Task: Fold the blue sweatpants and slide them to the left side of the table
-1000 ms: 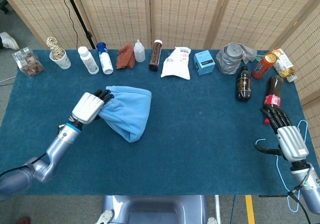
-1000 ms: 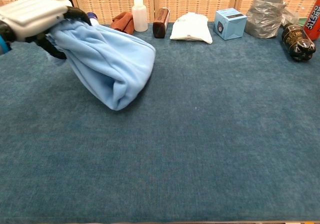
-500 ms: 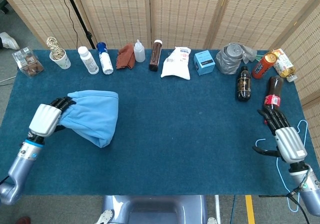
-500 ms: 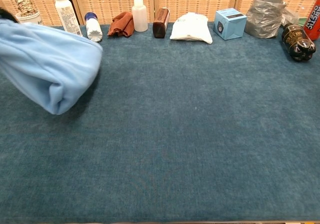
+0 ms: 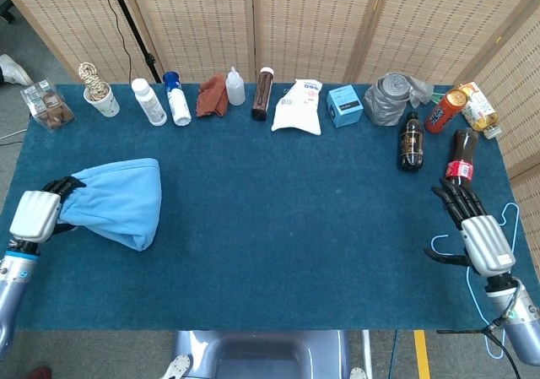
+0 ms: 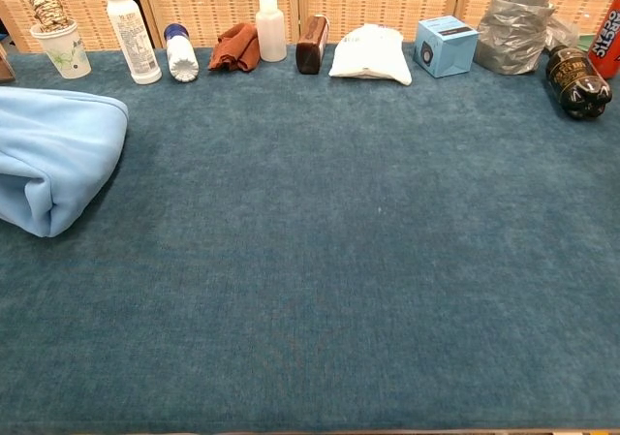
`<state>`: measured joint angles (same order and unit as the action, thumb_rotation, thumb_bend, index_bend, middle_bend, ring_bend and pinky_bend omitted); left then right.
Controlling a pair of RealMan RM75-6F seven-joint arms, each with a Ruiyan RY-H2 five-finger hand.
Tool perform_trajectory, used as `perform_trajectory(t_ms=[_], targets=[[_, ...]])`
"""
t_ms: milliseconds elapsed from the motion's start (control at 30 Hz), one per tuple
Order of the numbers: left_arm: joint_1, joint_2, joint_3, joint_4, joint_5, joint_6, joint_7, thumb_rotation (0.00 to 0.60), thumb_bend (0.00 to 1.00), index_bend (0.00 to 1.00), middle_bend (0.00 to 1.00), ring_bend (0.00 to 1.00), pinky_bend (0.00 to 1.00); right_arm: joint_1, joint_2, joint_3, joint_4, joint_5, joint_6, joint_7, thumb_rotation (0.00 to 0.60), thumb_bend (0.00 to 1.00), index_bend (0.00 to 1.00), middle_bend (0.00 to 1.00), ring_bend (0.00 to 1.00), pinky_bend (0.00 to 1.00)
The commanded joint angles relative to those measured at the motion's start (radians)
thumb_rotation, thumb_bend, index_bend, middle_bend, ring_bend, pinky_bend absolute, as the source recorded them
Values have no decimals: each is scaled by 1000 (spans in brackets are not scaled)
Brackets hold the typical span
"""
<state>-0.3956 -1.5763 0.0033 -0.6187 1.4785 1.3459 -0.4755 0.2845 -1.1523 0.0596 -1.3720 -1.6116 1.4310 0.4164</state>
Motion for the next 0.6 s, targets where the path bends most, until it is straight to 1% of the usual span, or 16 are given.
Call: perform_trajectory(t_ms=[33,67,100,167,200,233,267,300,367,400,600], targets=[[5,-8,21,23,15,-38,-36,421,1000,498,293,310,557,0,-1,1,1,0,0,-4,600,0,0,0,0,0],[4,-8,28,32,20,-53,-31,366,989,429,193,206,430,0,-1,1,0,0,0,-5,600,0,0,0,0,0],[4,-8,40,39,24,-87,-7,345,971,391,106,133,318,0,-2,0,-1,-1,0,-2,600,0,0,0,0,0],[6,-11,39,28,22,-99,18,327,937,345,19,44,171,1,-1,-2,-3,-4,1,1,600,0,0,0,0,0],[8,-9,39,19,21,-104,30,321,921,294,1,13,102,1,-1,-2,-4,-6,1,4,600,0,0,0,0,0],[10,-4,39,7,20,-108,41,318,904,247,0,3,66,1,-1,-3,-4,-7,2,6,600,0,0,0,0,0],[12,2,38,-7,18,-112,53,320,868,163,0,0,29,1,-1,-3,-4,-8,2,6,600,0,0,0,0,0],[13,7,38,-16,18,-116,64,320,829,88,0,0,7,1,-1,-3,-4,-8,3,6,600,0,0,0,0,0],[18,29,38,-56,14,-127,115,316,776,12,0,0,0,1,0,-4,-5,-9,3,8,600,0,0,0,0,0],[21,40,37,-81,11,-131,136,309,753,0,0,0,0,1,0,-4,-5,-10,3,8,600,0,0,0,0,0],[33,108,32,-221,-3,-140,241,311,658,0,0,0,0,1,2,-5,-10,-11,5,8,600,0,0,0,0,0]])
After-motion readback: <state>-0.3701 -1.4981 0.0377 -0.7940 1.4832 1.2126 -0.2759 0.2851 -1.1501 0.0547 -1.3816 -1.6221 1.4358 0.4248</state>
